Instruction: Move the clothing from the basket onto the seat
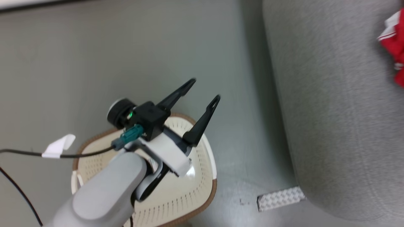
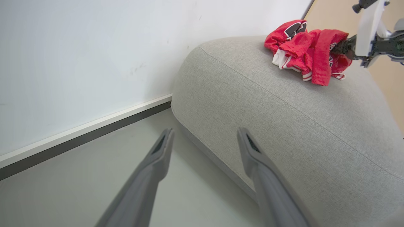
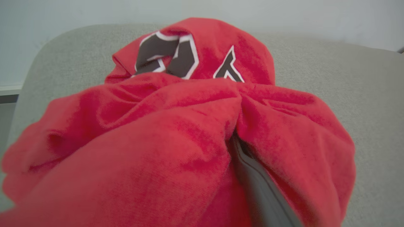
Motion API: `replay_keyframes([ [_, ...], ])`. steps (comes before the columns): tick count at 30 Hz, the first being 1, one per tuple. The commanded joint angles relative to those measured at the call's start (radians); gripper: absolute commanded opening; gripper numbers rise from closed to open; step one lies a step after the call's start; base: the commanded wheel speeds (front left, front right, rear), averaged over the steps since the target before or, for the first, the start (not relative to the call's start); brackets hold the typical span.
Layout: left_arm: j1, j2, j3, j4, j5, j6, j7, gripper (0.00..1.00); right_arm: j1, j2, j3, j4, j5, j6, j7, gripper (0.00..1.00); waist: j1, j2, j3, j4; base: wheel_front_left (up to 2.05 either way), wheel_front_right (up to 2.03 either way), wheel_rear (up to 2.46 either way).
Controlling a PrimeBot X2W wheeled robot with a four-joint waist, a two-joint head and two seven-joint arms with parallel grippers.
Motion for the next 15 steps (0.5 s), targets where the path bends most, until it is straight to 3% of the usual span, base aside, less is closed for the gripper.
replay_keyframes([
  [1, 0.030, 0.001, 0.001, 0.015, -0.012, 0.004, -0.011, 1.00, 0.041, -0.004, 0.024, 0.021, -0.002, -0.002, -0.001, 1.00, -0.0001, 0.0000, -0.101, -0.024, 0.00, 0.00, 0.00],
  [8, 0.140, 0.016, 0.025, 0.049, -0.066, 0.024, -0.048, 1.00, 0.132, -0.017, 0.149, 0.001, 0.031, -0.002, 0.048, 1.00, -0.0001, 0.0000, -0.307, -0.057, 0.00, 0.00, 0.00],
  [15, 0.245, 0.029, 0.057, 0.039, -0.110, 0.053, -0.069, 1.00, 0.216, -0.084, 0.217, -0.116, 0.077, -0.002, 0.036, 1.00, -0.0001, 0.0000, -0.453, -0.069, 0.00, 0.00, 0.00],
])
